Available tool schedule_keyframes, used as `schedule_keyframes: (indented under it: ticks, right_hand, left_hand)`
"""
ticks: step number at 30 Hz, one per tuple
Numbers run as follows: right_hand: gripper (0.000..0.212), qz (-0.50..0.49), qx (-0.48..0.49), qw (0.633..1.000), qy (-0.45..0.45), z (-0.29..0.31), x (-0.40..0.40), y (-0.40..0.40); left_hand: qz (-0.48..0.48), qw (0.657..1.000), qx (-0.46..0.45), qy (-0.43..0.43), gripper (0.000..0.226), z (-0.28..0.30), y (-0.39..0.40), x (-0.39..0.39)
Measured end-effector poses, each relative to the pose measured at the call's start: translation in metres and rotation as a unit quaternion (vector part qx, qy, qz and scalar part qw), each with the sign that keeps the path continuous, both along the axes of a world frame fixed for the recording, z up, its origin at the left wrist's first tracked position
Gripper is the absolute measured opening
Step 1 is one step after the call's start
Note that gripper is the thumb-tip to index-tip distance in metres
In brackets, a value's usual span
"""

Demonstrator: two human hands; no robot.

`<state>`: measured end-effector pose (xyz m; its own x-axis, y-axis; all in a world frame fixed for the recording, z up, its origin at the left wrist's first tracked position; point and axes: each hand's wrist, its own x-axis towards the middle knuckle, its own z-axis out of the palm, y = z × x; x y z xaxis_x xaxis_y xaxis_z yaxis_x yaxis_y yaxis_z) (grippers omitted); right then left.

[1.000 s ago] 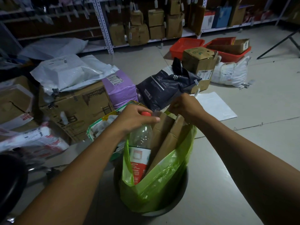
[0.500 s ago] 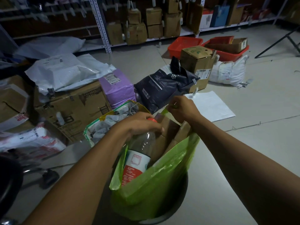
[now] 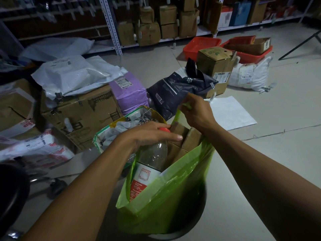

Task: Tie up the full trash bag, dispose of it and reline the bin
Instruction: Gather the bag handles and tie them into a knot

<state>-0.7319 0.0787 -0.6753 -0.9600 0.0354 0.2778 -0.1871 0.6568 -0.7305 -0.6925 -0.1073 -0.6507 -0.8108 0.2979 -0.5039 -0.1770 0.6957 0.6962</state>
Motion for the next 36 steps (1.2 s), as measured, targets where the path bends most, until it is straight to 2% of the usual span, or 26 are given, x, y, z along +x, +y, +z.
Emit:
schedule_keyframes:
  ticks: [6,11,14,18,21,23,27,29,36]
  right_hand:
    - [0.013,-0.052,0.005,0.997,-0.048,-0.004,-0.004,0.003]
    - [0.011,0.048,-0.083,0.995,-0.015,0.006,0.004,-0.002]
    - [0.007,0.092,-0.088,0.992,0.001,0.012,0.009,-0.004]
    - [0.008,0.092,-0.112,0.989,0.008,0.016,0.013,0.000]
    - [0.010,0.107,-0.137,0.985,-0.005,0.027,0.014,0.006]
    - [0.018,0.126,-0.150,0.980,-0.030,0.033,0.015,0.011]
    - [0.037,0.163,-0.166,0.969,-0.084,0.042,0.022,0.019]
    - [0.043,0.170,-0.183,0.962,-0.109,0.048,0.024,0.023]
    - [0.045,0.140,-0.203,0.959,-0.137,0.060,0.034,0.034]
  left_hand:
    - [-0.028,0.999,0.014,0.021,0.094,0.004,0.003,0.001]
    - [-0.028,0.999,-0.009,0.036,0.049,0.002,0.011,0.002]
    - [-0.017,0.999,-0.008,0.039,0.036,-0.001,0.013,0.000]
    - [0.031,0.997,-0.015,0.070,0.036,-0.006,0.019,0.000]
    - [0.109,0.991,0.060,0.050,0.042,-0.007,0.016,0.004]
    - [0.138,0.983,0.106,0.055,0.046,-0.006,0.014,0.006]
    - [0.220,0.956,0.151,0.125,0.064,0.001,0.010,0.005]
    - [0.244,0.942,0.182,0.140,0.060,0.006,0.004,0.002]
    - [0.263,0.937,0.159,0.169,0.038,0.007,-0.009,0.002]
